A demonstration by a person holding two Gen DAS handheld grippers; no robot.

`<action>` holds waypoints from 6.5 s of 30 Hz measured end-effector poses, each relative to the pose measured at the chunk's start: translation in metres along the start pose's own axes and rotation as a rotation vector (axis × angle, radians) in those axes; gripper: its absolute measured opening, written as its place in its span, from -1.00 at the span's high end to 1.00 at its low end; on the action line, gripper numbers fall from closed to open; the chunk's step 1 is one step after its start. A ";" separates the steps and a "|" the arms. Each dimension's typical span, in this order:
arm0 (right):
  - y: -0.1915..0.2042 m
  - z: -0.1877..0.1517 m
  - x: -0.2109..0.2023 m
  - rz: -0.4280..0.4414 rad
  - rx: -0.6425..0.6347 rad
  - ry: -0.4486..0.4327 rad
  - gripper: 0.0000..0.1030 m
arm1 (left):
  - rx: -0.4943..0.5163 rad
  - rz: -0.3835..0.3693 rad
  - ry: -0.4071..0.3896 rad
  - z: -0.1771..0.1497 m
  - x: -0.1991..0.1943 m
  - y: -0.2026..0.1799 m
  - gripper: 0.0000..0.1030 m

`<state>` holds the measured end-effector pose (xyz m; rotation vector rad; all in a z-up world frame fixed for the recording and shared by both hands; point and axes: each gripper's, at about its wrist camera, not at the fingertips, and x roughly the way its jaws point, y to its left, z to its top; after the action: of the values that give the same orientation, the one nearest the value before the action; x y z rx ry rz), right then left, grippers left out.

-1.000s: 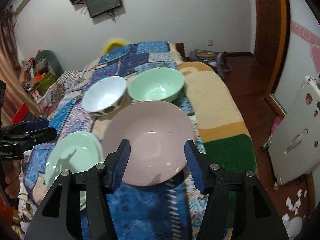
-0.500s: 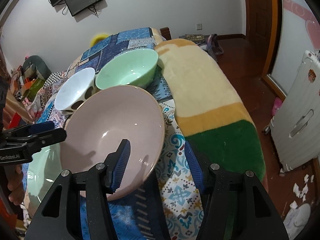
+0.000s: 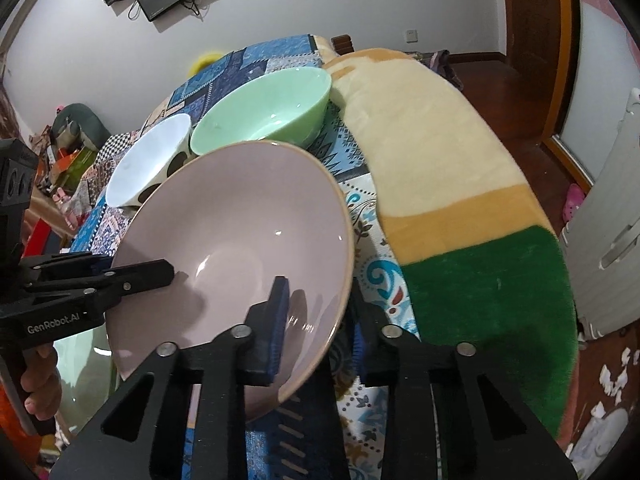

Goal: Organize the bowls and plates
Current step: 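Lift the pale pink bowl with both tools, then carry the pale pink bowl with both tools beside the plate stack, then lower the pale pink bowl onto the quilt and open both tools, then move both tools to the white spotted bowl and grasp its rim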

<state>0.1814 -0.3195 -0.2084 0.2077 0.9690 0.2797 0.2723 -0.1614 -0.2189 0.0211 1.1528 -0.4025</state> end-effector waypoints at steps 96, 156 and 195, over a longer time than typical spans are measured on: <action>0.317 -0.065 0.048 0.254 -0.417 0.136 0.62 | -0.465 0.214 -0.209 -0.249 -0.211 0.241 0.71; 0.272 -0.024 -0.022 0.159 -0.451 -0.065 -0.28 | -0.318 0.339 -0.399 -0.192 -0.263 0.178 -0.66; 0.129 0.089 0.096 -0.003 -0.155 0.000 0.36 | -0.182 0.245 -0.322 -0.006 -0.119 0.177 -0.78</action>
<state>0.2889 -0.1703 -0.1959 0.0648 0.9427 0.3507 0.2830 0.0396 -0.1483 -0.0589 0.8521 -0.0775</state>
